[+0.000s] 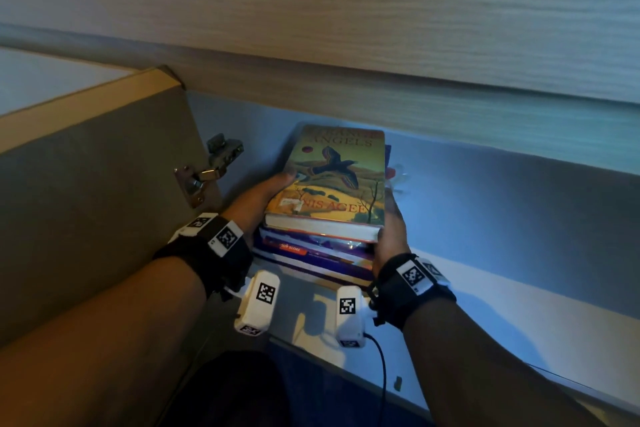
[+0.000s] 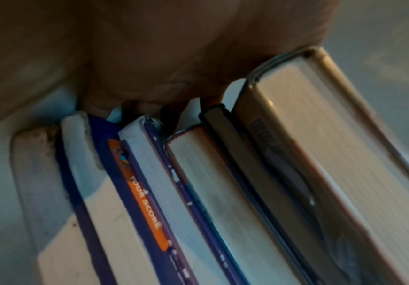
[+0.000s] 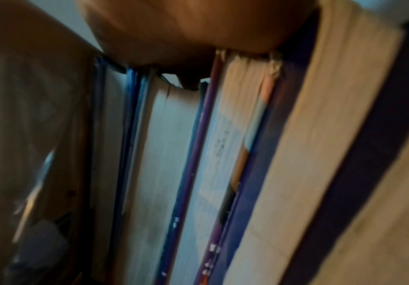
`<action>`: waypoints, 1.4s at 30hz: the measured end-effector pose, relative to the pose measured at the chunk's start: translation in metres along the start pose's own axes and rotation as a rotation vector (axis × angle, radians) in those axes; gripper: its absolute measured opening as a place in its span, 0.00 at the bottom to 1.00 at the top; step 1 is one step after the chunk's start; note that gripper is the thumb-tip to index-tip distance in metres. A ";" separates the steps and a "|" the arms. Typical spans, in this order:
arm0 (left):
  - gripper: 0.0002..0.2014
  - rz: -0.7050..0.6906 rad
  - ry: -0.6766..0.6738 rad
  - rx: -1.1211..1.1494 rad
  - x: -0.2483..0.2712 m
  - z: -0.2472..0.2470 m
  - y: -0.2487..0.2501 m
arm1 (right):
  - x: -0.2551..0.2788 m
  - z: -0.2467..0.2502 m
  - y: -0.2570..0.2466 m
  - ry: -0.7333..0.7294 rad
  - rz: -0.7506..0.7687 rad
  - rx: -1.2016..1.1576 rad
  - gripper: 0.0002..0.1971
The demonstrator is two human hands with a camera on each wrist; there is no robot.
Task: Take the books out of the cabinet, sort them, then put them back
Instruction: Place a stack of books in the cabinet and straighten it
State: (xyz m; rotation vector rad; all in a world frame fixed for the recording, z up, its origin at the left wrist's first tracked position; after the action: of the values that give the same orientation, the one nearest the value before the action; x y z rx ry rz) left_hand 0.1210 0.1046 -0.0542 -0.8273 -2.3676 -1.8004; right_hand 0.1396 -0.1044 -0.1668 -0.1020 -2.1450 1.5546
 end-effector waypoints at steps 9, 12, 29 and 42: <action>0.21 -0.314 0.019 0.087 0.019 -0.005 -0.003 | 0.008 -0.003 -0.014 -0.021 0.100 0.017 0.38; 0.24 -0.509 0.116 -0.304 0.025 -0.001 0.010 | 0.022 -0.008 -0.027 -0.103 0.132 -0.059 0.40; 0.18 -0.592 0.152 -1.273 -0.007 -0.021 0.063 | 0.048 -0.020 -0.038 -0.191 0.386 0.280 0.40; 0.29 -0.448 0.306 -1.461 -0.002 -0.027 0.054 | 0.064 -0.008 -0.040 -0.221 0.321 0.201 0.45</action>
State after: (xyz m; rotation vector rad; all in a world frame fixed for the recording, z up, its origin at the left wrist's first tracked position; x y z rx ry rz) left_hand 0.1392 0.0886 0.0010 0.0944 -0.7473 -3.3989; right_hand 0.0950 -0.0902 -0.1069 -0.2254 -2.2050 2.0415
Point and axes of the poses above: each hand's wrist, its own x-axis away from the middle knuckle, its own z-axis out of the back of the hand, y = z × x, the point moved 4 cm from there along -x, towards the middle knuckle, and after that the axes turned 6 degrees about -z, right-handed, at the moved point
